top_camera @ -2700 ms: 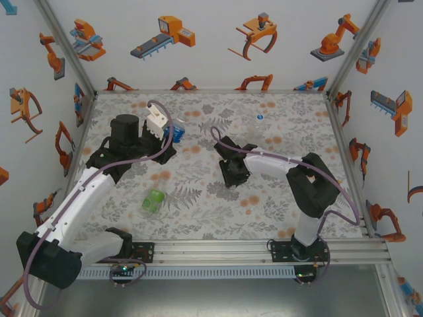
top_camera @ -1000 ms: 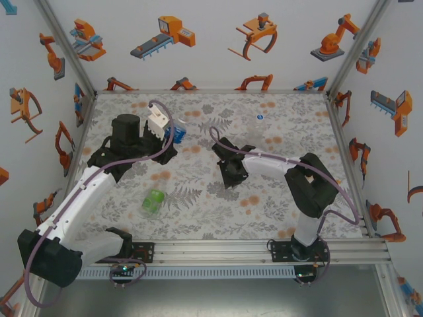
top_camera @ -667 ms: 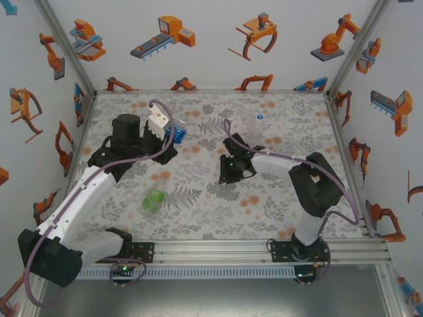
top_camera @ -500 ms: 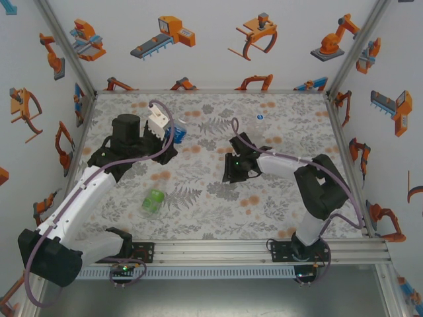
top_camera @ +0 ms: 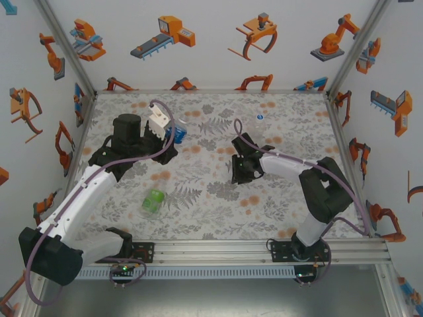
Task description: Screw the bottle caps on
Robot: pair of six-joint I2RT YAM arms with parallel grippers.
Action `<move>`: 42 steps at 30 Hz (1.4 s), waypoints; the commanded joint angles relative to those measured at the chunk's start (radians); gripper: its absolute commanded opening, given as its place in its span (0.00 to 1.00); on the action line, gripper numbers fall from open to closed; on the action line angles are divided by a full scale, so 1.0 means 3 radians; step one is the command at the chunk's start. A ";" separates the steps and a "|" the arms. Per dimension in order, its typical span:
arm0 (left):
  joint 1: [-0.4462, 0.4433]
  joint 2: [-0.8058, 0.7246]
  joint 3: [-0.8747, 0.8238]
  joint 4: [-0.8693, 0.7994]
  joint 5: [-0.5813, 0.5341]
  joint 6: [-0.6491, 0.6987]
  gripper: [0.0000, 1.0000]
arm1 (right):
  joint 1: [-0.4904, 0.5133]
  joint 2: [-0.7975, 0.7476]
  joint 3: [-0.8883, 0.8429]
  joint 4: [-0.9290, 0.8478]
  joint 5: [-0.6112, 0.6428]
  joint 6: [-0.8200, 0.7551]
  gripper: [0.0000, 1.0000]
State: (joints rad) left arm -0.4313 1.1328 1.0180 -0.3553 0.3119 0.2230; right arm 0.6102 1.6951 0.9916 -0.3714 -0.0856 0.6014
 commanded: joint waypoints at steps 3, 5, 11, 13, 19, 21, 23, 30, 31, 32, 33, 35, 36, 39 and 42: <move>-0.0004 0.0002 0.0007 0.0055 0.0073 0.0035 0.00 | -0.0004 0.0084 0.0133 0.0074 -0.0173 0.0027 0.25; -0.0002 0.0004 0.0007 0.0063 0.0076 0.0040 0.00 | -0.0004 0.0107 0.0131 0.0261 -0.0384 0.0099 0.24; -0.0001 0.0008 0.0010 0.0061 0.0077 0.0039 0.00 | -0.0007 0.0337 0.0042 0.1149 -0.1237 0.0512 0.24; -0.0001 0.0018 0.0007 0.0063 0.0076 0.0037 0.00 | -0.0004 0.0443 -0.0008 0.1432 -0.1476 0.0686 0.24; -0.0003 0.0036 0.0012 0.0063 0.0077 0.0031 0.00 | -0.0022 0.0619 -0.0009 0.1136 -0.1334 0.0672 0.27; -0.0002 0.0042 0.0007 0.0064 0.0071 0.0034 0.00 | -0.0038 0.0597 0.0002 0.0856 -0.1127 0.0573 0.30; -0.0004 0.0056 0.0006 0.0065 0.0079 0.0029 0.00 | -0.0037 0.0534 0.0066 0.0469 -0.0826 0.0415 0.33; -0.0005 0.0110 0.0043 0.0070 0.0119 0.0024 0.00 | -0.0037 0.0404 0.0257 -0.0038 -0.0453 0.0140 0.41; -0.0004 0.0118 0.0047 0.0064 0.0121 0.0024 0.00 | -0.0031 0.0390 0.0290 -0.0077 -0.0416 0.0115 0.41; -0.0002 0.0120 0.0052 0.0065 0.0121 0.0024 0.00 | -0.0020 0.0363 0.0324 -0.0112 -0.0364 0.0086 0.41; -0.0001 0.0117 0.0053 0.0058 0.0121 0.0025 0.00 | 0.0008 0.0317 0.0370 -0.0158 -0.0279 0.0032 0.41; -0.0004 0.0112 0.0048 0.0054 0.0120 0.0027 0.00 | 0.0090 0.0223 0.0468 -0.0262 -0.0058 -0.0112 0.41; 0.0000 0.0108 0.0045 0.0052 0.0112 0.0029 0.00 | 0.0143 0.0181 0.0537 -0.0332 0.0080 -0.0198 0.42; -0.0003 0.0101 0.0048 0.0051 0.0102 0.0037 0.00 | 0.0300 0.0117 0.0724 -0.0539 0.0404 -0.0462 0.42; -0.0004 0.0099 0.0047 0.0049 0.0093 0.0039 0.00 | 0.0423 0.0105 0.0894 -0.0755 0.0753 -0.0573 0.43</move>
State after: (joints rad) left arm -0.4313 1.1679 1.0180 -0.3546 0.3161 0.2230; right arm 0.7040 1.7668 1.1980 -0.4866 -0.0296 0.5163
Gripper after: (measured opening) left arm 0.555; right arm 0.420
